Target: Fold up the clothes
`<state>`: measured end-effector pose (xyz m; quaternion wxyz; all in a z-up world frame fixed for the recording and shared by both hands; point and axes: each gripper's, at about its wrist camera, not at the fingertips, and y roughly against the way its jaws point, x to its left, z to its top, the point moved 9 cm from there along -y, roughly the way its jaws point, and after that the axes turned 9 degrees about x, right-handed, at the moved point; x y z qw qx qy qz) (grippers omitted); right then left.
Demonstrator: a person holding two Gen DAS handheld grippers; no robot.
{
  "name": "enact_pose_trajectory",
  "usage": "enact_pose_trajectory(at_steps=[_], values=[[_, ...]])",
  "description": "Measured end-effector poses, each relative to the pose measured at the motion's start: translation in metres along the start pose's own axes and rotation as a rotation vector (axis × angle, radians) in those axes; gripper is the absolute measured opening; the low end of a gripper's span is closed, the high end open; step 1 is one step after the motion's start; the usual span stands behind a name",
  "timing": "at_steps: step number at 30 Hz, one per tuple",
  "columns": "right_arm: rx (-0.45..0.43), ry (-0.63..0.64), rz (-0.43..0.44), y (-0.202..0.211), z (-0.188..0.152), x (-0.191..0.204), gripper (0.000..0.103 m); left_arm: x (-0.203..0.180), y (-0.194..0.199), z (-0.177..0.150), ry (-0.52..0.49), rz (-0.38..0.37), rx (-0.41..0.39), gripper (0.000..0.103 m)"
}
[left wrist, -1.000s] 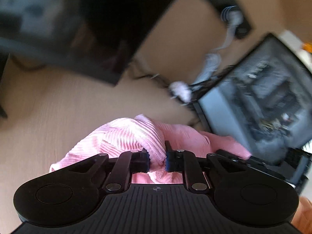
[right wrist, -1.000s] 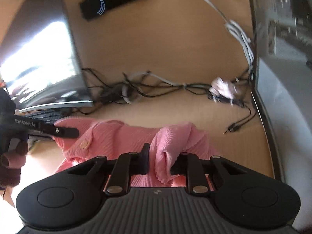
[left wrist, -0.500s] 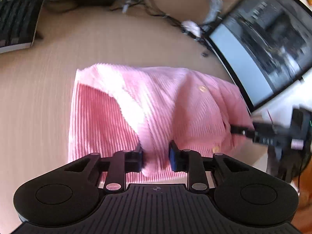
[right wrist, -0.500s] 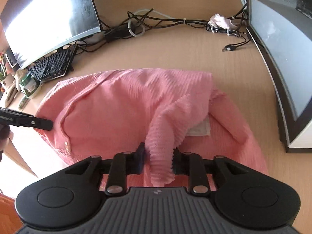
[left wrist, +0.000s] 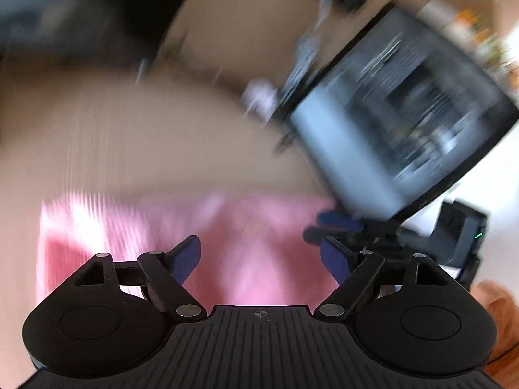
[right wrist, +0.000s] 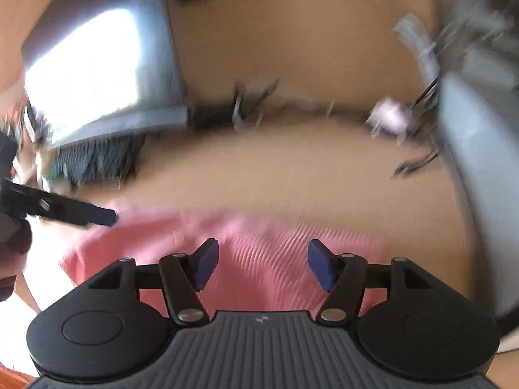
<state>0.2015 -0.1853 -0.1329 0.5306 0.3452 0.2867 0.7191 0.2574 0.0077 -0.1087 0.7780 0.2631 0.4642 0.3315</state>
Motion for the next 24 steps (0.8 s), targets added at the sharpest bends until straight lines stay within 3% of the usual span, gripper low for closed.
enact_pose_trajectory(at_steps=[2,4,6,10,13,15,18,21,24], values=[[0.020,0.017,-0.030,-0.014,-0.012,-0.002,0.063,0.011,-0.014,-0.009,-0.023,0.039,0.006,0.078],[0.039,0.029,-0.039,-0.008,-0.010,0.001,0.063,0.013,-0.002,-0.001,-0.013,0.057,-0.017,0.078],[0.033,0.032,-0.054,0.006,-0.005,0.001,0.064,0.013,0.015,0.011,0.002,0.071,-0.046,0.090],[-0.023,0.042,-0.042,0.018,0.021,0.013,0.082,0.013,0.041,0.040,0.013,0.026,-0.163,0.097],[-0.005,0.086,0.012,0.009,0.024,0.035,0.089,0.039,0.016,0.037,0.116,0.058,-0.096,0.097],[0.068,0.111,0.014,-0.011,0.011,0.045,0.093,0.054,-0.008,0.023,0.170,0.076,-0.027,0.097],[0.090,0.081,-0.038,-0.031,-0.002,0.045,0.103,0.053,-0.015,0.018,0.138,0.091,-0.038,0.098],[0.082,0.031,-0.058,-0.034,-0.001,0.044,0.103,0.053,-0.007,0.017,0.155,0.060,-0.054,0.098],[0.137,0.039,-0.063,-0.038,0.003,0.045,0.103,0.059,0.006,0.018,0.210,0.015,-0.075,0.098]])
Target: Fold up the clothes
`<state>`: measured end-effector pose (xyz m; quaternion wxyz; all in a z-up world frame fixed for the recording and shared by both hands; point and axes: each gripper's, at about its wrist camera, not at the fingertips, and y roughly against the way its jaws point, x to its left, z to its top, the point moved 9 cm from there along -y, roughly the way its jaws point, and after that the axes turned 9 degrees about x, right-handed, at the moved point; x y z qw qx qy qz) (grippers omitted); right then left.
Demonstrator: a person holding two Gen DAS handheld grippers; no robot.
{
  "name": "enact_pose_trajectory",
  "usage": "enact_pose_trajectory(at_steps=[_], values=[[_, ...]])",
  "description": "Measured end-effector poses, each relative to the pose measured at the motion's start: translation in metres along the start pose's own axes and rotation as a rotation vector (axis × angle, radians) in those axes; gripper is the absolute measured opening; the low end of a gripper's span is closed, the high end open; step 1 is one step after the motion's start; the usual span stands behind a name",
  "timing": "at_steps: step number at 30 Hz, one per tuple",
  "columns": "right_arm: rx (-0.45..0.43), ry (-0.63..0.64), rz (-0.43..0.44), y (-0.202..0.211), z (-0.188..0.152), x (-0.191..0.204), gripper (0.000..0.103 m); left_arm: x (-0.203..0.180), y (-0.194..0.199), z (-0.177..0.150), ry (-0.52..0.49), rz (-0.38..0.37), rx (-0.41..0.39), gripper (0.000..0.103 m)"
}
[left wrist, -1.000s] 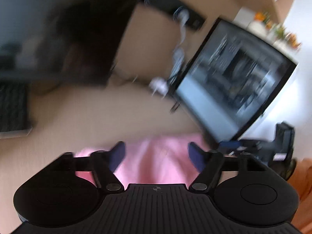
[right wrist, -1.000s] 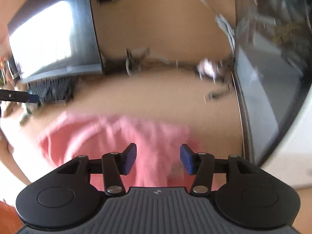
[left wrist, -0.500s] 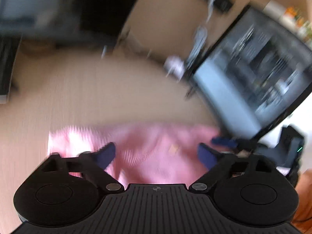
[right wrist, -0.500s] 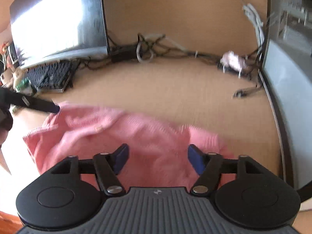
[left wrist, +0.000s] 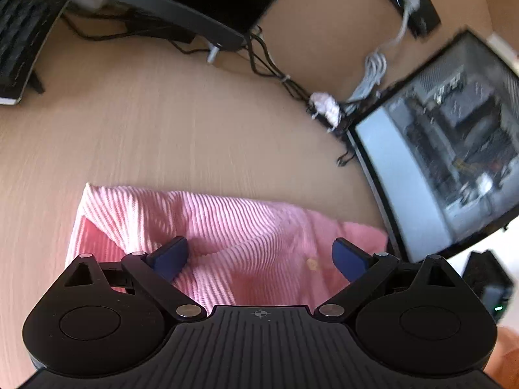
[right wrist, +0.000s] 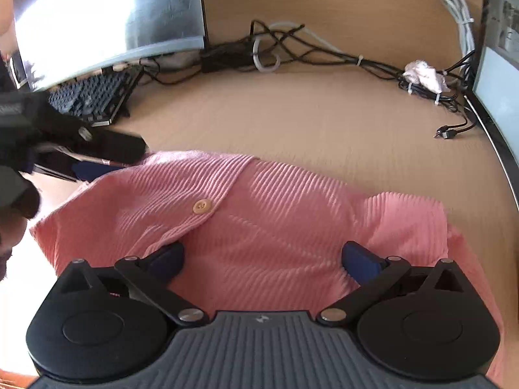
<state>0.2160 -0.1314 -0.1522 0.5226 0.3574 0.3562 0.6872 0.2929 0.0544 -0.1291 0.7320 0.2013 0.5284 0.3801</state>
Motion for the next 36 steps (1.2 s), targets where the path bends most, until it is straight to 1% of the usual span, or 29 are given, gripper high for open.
enact_pose_trajectory(at_steps=[2,4,5,8,11,13,14,16,18,20,21,22,23,24,25,27,29,30,31,32,33,34,35,36], values=[[0.026,0.005,0.007,-0.003,0.002,0.001,0.103,0.002,0.008,0.004,0.021,-0.004,-0.027,0.098],[0.031,0.007,0.002,-0.004,0.002,0.002,0.103,-0.009,0.012,0.008,0.028,-0.017,-0.056,0.098],[0.029,0.007,0.001,-0.004,0.002,0.002,0.103,-0.014,0.018,0.008,0.028,-0.031,-0.066,0.098],[0.022,0.006,0.000,-0.004,0.000,0.002,0.103,-0.028,0.034,0.000,0.039,-0.094,-0.057,0.098],[0.018,0.011,0.002,-0.004,0.001,0.001,0.103,-0.033,0.035,-0.015,0.089,-0.167,-0.007,0.099],[0.006,0.002,0.004,0.000,0.003,-0.004,0.103,-0.029,0.025,-0.029,0.134,-0.209,0.047,0.099],[-0.008,-0.019,0.003,0.005,0.005,-0.010,0.103,-0.025,0.017,-0.034,0.155,-0.212,0.068,0.100],[-0.079,-0.068,-0.046,0.025,0.008,-0.031,0.103,-0.013,0.001,-0.042,0.198,-0.206,0.103,0.100],[-0.119,-0.044,-0.168,0.037,0.009,-0.047,0.103,-0.004,-0.012,-0.045,0.231,-0.209,0.127,0.100],[-0.149,-0.004,-0.302,0.047,0.010,-0.062,0.103,-0.001,-0.020,-0.033,0.233,-0.221,0.125,0.101],[-0.142,0.022,-0.356,0.046,0.008,-0.068,0.103,-0.002,-0.023,-0.025,0.224,-0.216,0.120,0.101],[-0.114,0.037,-0.390,0.039,0.004,-0.072,0.103,-0.003,-0.026,-0.014,0.204,-0.204,0.106,0.101],[-0.082,0.044,-0.416,0.032,-0.002,-0.077,0.103,-0.004,-0.029,-0.002,0.181,-0.191,0.087,0.101],[-0.047,0.042,-0.420,0.025,-0.010,-0.080,0.103,-0.006,-0.033,0.010,0.158,-0.174,0.064,0.101],[-0.024,0.031,-0.404,0.021,-0.017,-0.081,0.103,-0.008,-0.038,0.021,0.141,-0.160,0.048,0.101],[-0.010,0.008,-0.365,0.023,-0.028,-0.076,0.103,-0.015,-0.048,0.043,0.107,-0.129,0.028,0.101],[0.003,0.028,-0.261,0.029,-0.032,-0.056,0.103,-0.029,-0.051,0.055,0.045,-0.090,0.016,0.101],[0.009,0.043,-0.201,0.033,-0.034,-0.045,0.103,-0.039,-0.046,0.058,-0.006,-0.090,0.009,0.101],[0.001,0.060,-0.137,0.040,-0.033,-0.035,0.103,-0.049,-0.039,0.059,-0.061,-0.095,0.000,0.101],[-0.020,0.069,-0.091,0.049,-0.031,-0.028,0.103,-0.057,-0.032,0.056,-0.099,-0.114,-0.003,0.101],[-0.045,0.059,-0.090,0.057,-0.027,-0.032,0.103,-0.065,-0.025,0.051,-0.129,-0.139,-0.004,0.101],[-0.071,0.043,-0.109,0.064,-0.022,-0.039,0.103,-0.073,-0.018,0.046,-0.159,-0.164,-0.005,0.101],[-0.097,0.026,-0.127,0.072,-0.017,-0.047,0.103,-0.076,-0.016,0.039,-0.159,-0.195,0.009,0.101],[-0.107,0.030,-0.168,0.073,-0.016,-0.053,0.103,-0.077,-0.019,0.031,-0.135,-0.228,0.036,0.101]])
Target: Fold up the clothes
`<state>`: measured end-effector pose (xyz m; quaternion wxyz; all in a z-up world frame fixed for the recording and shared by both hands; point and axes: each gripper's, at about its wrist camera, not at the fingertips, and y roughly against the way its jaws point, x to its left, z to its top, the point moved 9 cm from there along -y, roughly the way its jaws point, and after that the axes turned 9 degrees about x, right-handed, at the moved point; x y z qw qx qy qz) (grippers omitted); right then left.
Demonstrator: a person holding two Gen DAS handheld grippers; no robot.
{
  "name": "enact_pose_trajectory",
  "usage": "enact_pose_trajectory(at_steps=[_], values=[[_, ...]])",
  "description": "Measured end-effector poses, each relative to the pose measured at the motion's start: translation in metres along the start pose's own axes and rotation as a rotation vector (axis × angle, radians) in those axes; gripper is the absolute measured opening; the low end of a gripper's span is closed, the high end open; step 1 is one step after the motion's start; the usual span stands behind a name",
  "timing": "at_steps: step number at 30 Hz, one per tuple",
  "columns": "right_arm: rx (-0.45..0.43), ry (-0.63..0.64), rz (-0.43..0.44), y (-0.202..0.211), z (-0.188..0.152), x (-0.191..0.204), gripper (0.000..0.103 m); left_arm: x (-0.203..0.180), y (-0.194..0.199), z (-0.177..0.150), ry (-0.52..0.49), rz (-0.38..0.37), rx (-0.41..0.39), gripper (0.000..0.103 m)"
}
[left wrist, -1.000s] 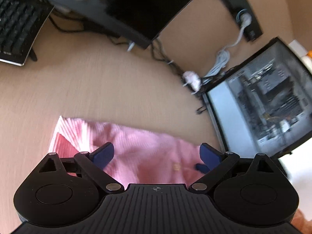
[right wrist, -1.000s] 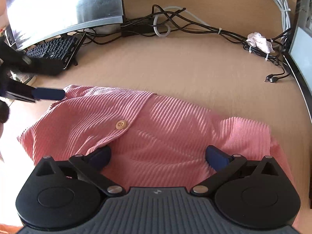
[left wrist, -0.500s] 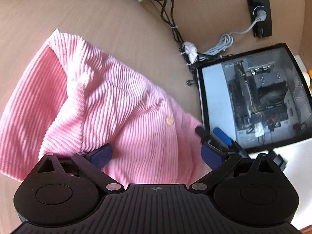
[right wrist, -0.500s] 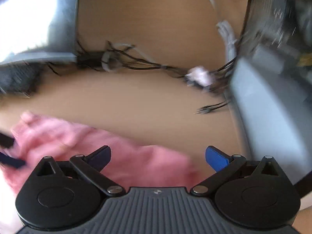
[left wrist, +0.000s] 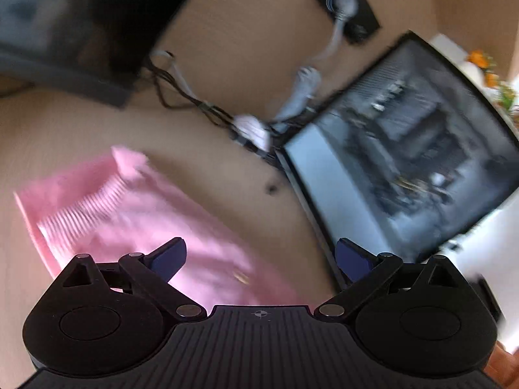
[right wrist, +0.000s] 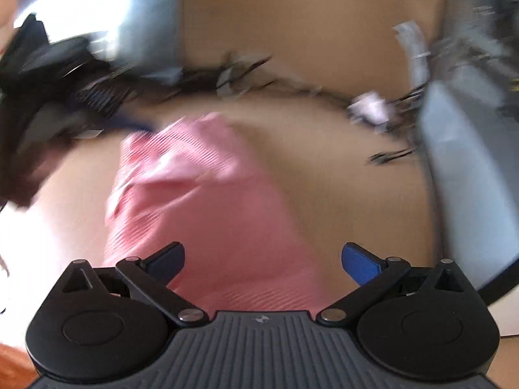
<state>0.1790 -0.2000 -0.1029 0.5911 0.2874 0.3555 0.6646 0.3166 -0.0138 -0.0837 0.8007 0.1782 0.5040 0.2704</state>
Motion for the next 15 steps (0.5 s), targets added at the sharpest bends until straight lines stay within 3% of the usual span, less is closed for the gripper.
enact_pose_trajectory(at_steps=[2,6,9,11,13,15], values=[[-0.005,0.039,-0.103,-0.005,-0.003,-0.012,0.103,0.006,-0.018,-0.018,0.065,-0.032,0.056,0.101],[0.107,0.105,-0.169,-0.024,-0.037,-0.014,0.103,0.021,-0.042,-0.029,0.101,-0.008,0.083,0.101],[0.138,0.090,-0.107,-0.024,-0.052,0.005,0.103,0.033,-0.044,-0.010,0.120,0.026,0.053,0.101],[0.144,0.111,0.003,-0.021,-0.052,0.028,0.103,0.040,-0.049,0.004,0.112,0.093,0.034,0.101],[0.110,0.131,0.078,-0.013,-0.043,0.040,0.103,0.033,-0.042,0.017,0.061,0.113,0.023,0.101],[0.053,0.116,0.076,-0.003,-0.028,0.036,0.103,0.017,-0.026,0.020,-0.031,0.088,0.011,0.101]])
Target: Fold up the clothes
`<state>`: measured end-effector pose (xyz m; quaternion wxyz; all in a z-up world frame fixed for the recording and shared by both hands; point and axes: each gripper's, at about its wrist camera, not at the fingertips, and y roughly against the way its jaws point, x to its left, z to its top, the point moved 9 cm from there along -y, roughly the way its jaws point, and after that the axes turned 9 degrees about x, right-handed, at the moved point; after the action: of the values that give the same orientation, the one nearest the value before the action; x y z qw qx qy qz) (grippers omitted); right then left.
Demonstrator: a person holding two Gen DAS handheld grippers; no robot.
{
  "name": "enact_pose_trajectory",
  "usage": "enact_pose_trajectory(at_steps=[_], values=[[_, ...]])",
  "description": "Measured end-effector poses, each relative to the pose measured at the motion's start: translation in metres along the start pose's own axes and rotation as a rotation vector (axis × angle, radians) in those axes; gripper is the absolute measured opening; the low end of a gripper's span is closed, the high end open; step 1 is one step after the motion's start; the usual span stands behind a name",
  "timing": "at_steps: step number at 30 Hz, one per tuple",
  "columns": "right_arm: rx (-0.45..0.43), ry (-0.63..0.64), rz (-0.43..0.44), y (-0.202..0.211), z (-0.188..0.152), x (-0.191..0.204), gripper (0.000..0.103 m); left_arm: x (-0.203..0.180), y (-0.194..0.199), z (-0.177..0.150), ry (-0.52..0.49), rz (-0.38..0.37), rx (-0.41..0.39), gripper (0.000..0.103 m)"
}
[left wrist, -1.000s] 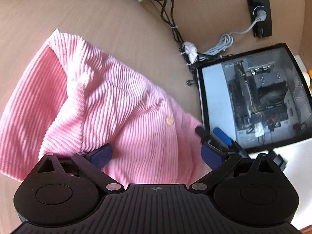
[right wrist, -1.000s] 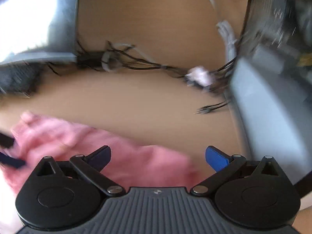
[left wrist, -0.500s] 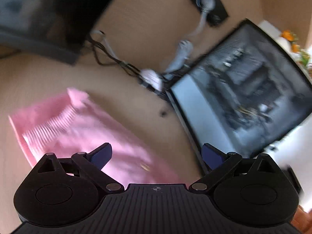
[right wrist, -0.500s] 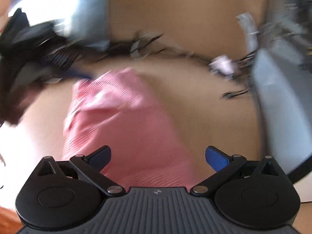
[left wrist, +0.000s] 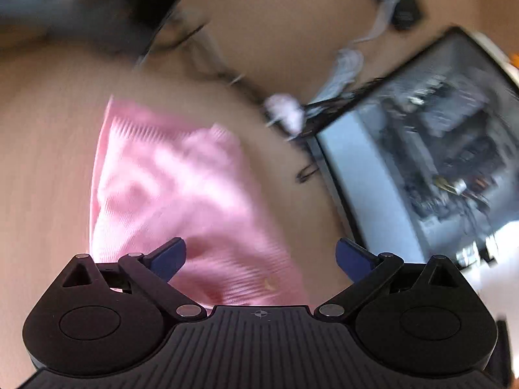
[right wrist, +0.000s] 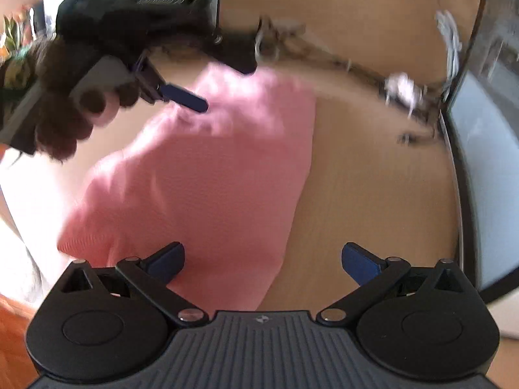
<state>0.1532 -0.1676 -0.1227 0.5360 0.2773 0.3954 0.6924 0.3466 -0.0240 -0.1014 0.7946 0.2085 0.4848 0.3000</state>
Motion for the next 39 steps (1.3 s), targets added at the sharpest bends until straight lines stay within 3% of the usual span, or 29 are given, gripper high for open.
enact_pose_trajectory(at_steps=[2,4,7,9,11,12,14,16,18,20,22,23,25,28,30,34,39], values=[[-0.039,-0.034,-0.038,0.004,0.012,-0.012,0.103,-0.013,0.014,-0.006,-0.062,-0.039,-0.003,0.102],[-0.045,-0.039,-0.071,-0.004,0.018,-0.020,0.103,-0.009,0.010,-0.021,-0.037,-0.063,0.043,0.102],[0.026,0.012,-0.075,-0.034,0.013,-0.019,0.103,0.013,-0.012,-0.045,0.022,0.018,0.122,0.102],[0.061,0.032,-0.074,-0.043,0.011,-0.018,0.103,0.015,-0.007,-0.044,0.021,0.045,0.096,0.102],[0.037,0.012,-0.040,-0.036,0.022,-0.021,0.103,0.012,0.010,-0.033,0.034,0.064,0.041,0.102],[0.011,-0.026,-0.006,-0.030,0.034,-0.026,0.103,0.013,0.018,-0.027,0.035,0.099,0.008,0.102],[-0.026,-0.115,0.058,-0.027,0.062,-0.038,0.103,0.021,0.031,-0.015,0.039,0.255,-0.046,0.102],[-0.049,-0.178,0.096,-0.028,0.083,-0.049,0.103,0.022,0.035,-0.010,0.012,0.364,-0.071,0.098],[-0.048,-0.161,0.077,-0.030,0.086,-0.054,0.103,0.015,0.036,-0.018,-0.025,0.336,-0.057,0.082],[-0.035,-0.075,0.042,-0.027,0.070,-0.047,0.103,0.004,0.029,-0.031,-0.047,0.234,-0.018,0.076],[0.001,0.033,-0.013,-0.023,0.042,-0.039,0.097,-0.002,0.014,-0.045,-0.077,0.208,0.039,0.068],[0.014,0.098,-0.009,-0.017,0.029,-0.033,0.092,-0.001,0.005,-0.050,-0.097,0.229,0.069,0.063],[0.032,0.238,0.039,0.000,0.006,-0.020,0.092,0.004,-0.010,-0.059,-0.140,0.288,0.121,0.063],[0.064,0.409,0.106,0.022,-0.027,0.001,0.092,0.003,-0.017,-0.061,-0.192,0.315,0.148,0.063],[0.097,0.465,0.138,0.025,-0.046,0.010,0.092,0.003,-0.019,-0.062,-0.214,0.324,0.164,0.065],[0.143,0.568,0.087,0.017,-0.075,0.018,0.090,0.001,-0.020,-0.066,-0.239,0.338,0.183,0.067],[0.083,0.591,0.050,0.004,-0.073,0.020,0.089,-0.002,-0.021,-0.068,-0.261,0.362,0.187,0.069]])
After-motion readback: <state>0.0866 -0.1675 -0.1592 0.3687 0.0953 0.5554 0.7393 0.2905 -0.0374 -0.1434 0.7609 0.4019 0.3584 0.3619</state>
